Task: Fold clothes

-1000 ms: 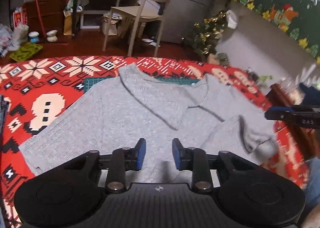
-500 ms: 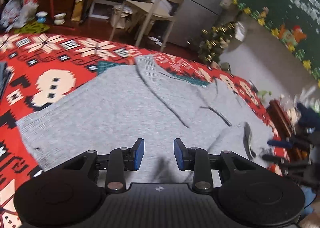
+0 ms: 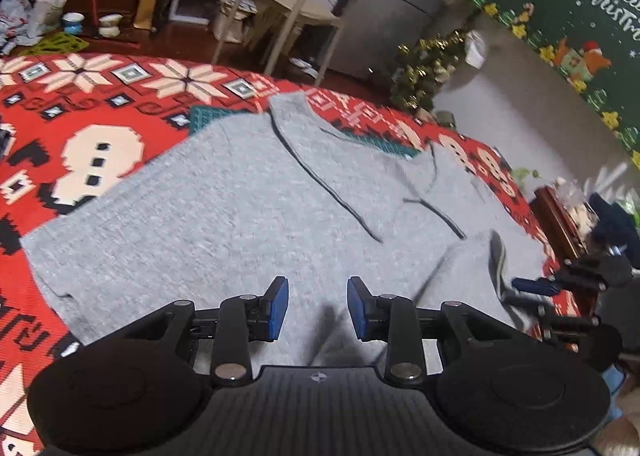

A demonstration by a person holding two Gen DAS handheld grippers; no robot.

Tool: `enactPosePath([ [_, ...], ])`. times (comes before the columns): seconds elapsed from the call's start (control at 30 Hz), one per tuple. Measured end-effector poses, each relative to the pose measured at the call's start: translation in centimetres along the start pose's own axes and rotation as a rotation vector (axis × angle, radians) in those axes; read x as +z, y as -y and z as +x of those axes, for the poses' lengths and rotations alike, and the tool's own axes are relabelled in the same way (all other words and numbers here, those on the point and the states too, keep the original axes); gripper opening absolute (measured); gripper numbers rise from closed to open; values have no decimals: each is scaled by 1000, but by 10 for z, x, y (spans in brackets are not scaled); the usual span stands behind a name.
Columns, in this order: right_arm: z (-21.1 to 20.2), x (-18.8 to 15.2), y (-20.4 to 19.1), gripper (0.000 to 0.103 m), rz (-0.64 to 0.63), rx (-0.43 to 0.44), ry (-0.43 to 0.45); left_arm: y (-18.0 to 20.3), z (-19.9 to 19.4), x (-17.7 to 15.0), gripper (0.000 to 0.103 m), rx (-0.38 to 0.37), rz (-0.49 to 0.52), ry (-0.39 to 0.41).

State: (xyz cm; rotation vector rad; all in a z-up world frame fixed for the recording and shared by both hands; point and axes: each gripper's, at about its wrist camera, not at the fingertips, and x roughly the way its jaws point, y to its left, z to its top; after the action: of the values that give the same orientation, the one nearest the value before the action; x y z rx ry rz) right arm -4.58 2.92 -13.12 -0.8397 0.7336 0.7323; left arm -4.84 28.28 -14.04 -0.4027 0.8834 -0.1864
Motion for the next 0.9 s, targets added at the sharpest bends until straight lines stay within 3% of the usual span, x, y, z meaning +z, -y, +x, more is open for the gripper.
enactPosePath([
  [0.2,-2,0,15,8,99,9,19,11,7,-6,29,-25,77,-70],
  [0.37,0,-2,25,8,165,-1,17,21,11,-12,28,10,158,-102],
  [0.53,-3,-4,40,5,267,-21,33,28,9,-16,6,47,205,-90],
  [0.6,-5,-6,47,5,304,-31,44,34,2,-15,5,63,227,-52],
  [0.9,-47,-13,87,3,502,-157,214,44,-69,2,5,68,182,307],
])
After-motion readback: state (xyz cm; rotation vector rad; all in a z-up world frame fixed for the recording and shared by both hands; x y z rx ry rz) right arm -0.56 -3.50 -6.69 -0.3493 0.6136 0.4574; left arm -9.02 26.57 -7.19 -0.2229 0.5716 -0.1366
